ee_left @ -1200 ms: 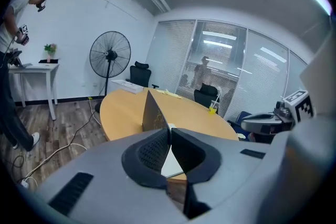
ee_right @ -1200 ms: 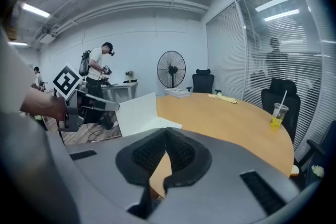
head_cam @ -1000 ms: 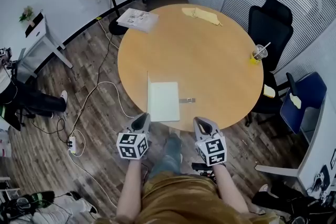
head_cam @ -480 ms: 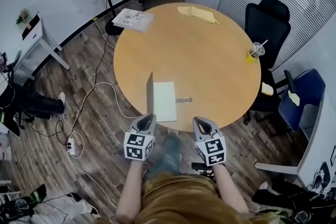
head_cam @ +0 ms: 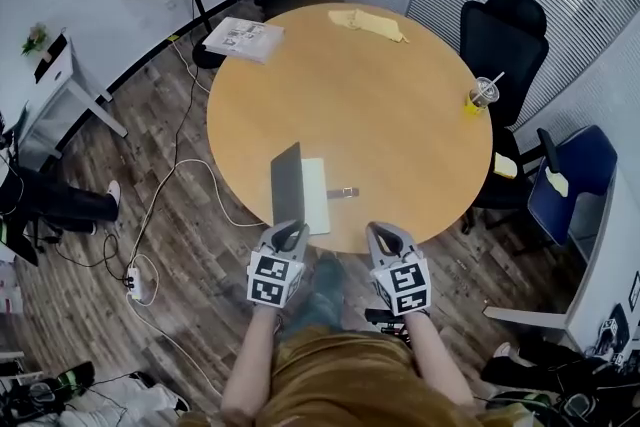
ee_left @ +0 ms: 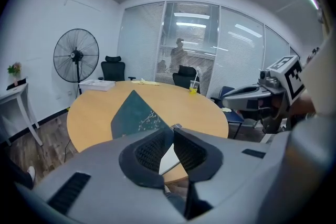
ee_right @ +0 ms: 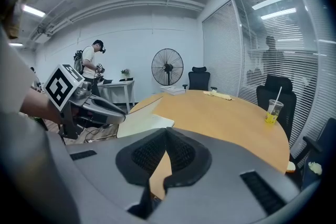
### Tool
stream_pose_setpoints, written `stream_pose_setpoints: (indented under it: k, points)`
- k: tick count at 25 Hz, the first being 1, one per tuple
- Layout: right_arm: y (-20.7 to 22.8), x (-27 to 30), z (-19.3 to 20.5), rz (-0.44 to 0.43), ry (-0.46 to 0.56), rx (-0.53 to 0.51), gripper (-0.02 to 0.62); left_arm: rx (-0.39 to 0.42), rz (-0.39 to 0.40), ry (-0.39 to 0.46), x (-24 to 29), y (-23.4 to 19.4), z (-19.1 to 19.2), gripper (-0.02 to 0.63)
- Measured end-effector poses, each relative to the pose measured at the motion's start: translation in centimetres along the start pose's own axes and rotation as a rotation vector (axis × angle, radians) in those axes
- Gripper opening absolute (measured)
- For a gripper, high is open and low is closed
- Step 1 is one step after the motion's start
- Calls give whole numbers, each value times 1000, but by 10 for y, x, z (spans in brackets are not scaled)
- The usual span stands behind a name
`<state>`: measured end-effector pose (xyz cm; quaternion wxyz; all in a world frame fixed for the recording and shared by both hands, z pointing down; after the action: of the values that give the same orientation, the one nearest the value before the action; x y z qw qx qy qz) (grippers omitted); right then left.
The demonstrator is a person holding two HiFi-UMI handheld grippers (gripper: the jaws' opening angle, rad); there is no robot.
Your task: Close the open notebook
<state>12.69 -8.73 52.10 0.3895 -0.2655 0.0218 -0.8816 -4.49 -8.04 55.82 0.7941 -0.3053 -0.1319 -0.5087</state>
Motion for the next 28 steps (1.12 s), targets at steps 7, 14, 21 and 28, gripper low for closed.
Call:
stream_pose_setpoints:
  k: [7,14,21,28]
  points:
    - [7,3,7,8,-18,17,12,54,26,-57,14,8,6,74]
    - [10,10,14,4,-33,33,12,71,57,-95,27,12,13,79]
    - [18,17,17,9,-42,47,12,121,78,-157,42,16,22,85]
    - [24,26,20,9,-52,63,12,201,93,-250,56,19,35,87]
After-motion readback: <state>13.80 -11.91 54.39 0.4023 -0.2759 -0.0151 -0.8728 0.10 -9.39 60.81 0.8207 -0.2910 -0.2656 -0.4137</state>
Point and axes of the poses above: the fingertips, and each gripper's own axes: x forward along the fingers, y to its right, z out of its underside, the point moved 4 cm from there along -x, backward along the fingers, and after that the axes turned 15 degrees about -x, right-handed, at the moved point
